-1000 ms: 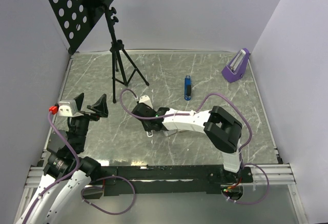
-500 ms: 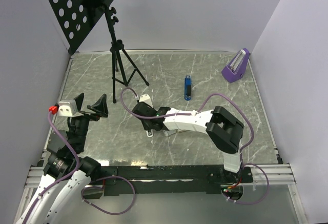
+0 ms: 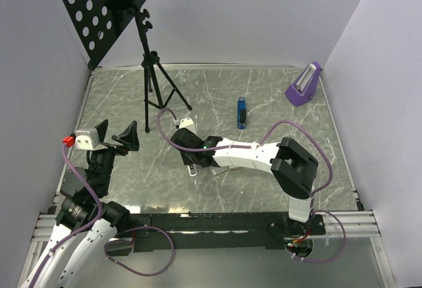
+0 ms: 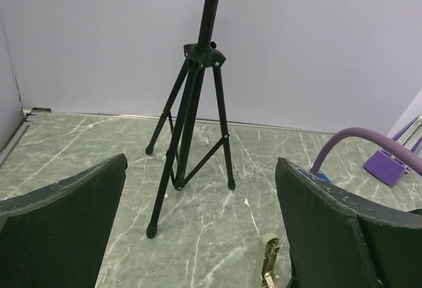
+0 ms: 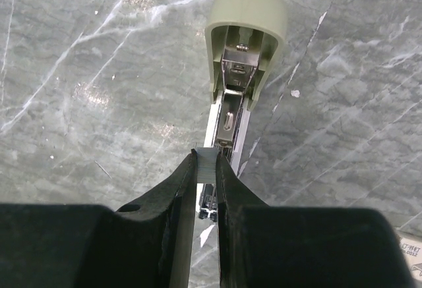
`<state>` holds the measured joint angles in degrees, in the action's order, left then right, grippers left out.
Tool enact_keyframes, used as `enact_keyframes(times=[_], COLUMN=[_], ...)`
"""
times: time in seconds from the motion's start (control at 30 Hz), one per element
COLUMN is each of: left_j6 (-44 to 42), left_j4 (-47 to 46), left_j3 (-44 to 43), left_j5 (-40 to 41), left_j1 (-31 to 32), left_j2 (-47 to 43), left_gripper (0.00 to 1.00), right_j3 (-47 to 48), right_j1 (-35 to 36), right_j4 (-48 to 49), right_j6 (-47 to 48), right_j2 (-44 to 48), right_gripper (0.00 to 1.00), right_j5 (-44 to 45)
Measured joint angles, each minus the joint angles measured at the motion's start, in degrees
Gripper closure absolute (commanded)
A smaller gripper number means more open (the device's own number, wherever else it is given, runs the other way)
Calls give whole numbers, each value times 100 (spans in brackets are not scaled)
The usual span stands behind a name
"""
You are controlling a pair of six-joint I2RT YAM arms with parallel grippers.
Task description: Load the staples into the stapler
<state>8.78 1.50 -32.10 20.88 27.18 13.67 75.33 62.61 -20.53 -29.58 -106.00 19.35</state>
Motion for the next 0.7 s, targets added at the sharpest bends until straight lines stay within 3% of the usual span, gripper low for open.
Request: enact_keyframes(times=[0.7], left_j6=[11], left_j4=[0], left_j3=[0], left_j5=[-2], left_j1=[0], left_j2=[-11], left_gripper=[1], right_j3=[-2], right_j1=[-37], right_j4=[-179], right_j6=[-210], right_j2=[-55], right_gripper=[90], right_j5=[-96])
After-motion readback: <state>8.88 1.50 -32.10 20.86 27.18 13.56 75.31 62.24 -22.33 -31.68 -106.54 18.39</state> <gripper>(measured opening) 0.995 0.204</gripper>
